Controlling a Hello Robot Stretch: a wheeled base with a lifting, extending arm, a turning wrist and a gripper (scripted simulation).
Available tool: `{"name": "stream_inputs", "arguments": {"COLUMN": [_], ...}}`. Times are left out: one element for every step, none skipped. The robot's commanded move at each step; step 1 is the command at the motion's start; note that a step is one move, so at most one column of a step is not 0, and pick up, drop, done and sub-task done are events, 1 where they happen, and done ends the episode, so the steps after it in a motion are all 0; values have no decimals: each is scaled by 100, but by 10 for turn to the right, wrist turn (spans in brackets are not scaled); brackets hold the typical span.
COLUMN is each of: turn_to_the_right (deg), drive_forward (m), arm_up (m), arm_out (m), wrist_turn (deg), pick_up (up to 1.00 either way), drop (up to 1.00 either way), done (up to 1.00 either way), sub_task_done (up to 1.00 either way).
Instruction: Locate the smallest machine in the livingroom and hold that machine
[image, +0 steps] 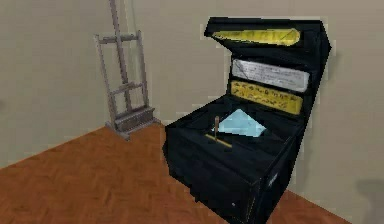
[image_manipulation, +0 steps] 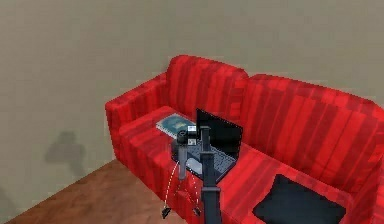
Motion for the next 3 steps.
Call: {"name": "stream_inputs", "arguments": {"turn_to_the_right": [0, 0, 0], "drive_forward": [0, 0, 0], "arm_up": [0, 0, 0], "arm_out": [0, 0, 0], "wrist_turn": [450, 450, 450], "pick_up": [0, 0, 0], "drop": [0, 0, 0], "done": [0, 0, 0], "sub_task_done": [0, 0, 0]}}
